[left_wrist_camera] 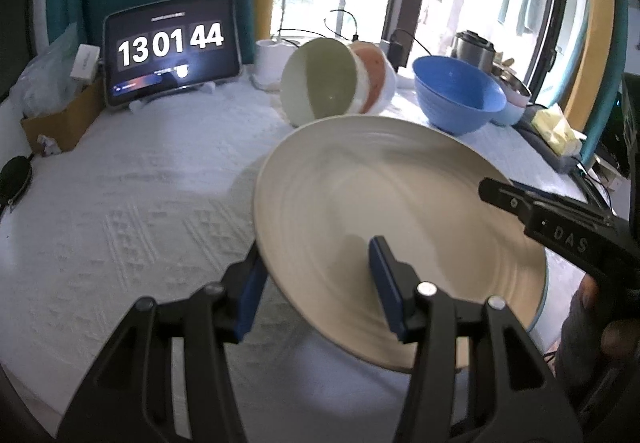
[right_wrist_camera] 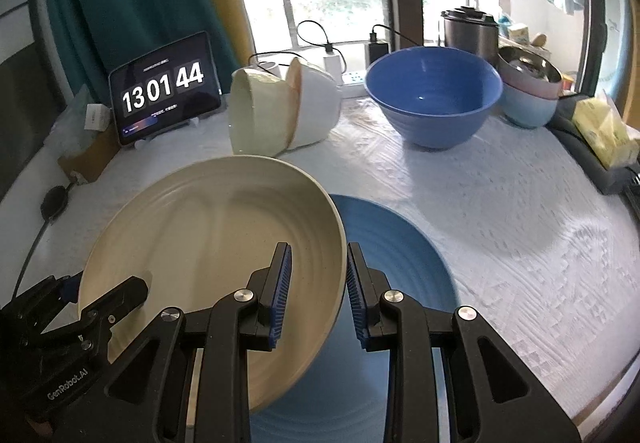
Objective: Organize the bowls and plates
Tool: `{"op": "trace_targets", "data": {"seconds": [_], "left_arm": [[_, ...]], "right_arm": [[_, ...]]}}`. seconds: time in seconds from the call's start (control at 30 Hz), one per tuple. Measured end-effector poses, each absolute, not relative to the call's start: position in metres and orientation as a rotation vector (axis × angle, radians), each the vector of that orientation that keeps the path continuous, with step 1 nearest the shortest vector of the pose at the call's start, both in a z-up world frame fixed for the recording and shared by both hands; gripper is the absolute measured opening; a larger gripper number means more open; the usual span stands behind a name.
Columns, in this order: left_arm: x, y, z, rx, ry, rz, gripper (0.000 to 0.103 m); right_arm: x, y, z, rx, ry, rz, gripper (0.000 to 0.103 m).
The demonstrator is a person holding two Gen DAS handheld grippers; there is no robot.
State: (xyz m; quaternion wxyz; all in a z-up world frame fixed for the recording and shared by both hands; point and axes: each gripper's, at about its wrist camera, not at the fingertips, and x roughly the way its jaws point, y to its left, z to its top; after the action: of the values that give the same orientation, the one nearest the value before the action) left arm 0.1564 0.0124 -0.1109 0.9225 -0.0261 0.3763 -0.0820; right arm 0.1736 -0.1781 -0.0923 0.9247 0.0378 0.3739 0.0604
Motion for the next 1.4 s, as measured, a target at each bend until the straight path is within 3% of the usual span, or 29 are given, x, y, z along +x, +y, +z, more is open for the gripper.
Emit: {"op": "trace_targets", "data": {"seconds": [1.4], "left_arm": [[0.161, -0.044, -0.129, 0.073, 0.844, -0.207, 0.053]], "right_arm": [[0.157, -0.247, -0.110, 0.199, 0.763, 0.115, 0.030]]}}
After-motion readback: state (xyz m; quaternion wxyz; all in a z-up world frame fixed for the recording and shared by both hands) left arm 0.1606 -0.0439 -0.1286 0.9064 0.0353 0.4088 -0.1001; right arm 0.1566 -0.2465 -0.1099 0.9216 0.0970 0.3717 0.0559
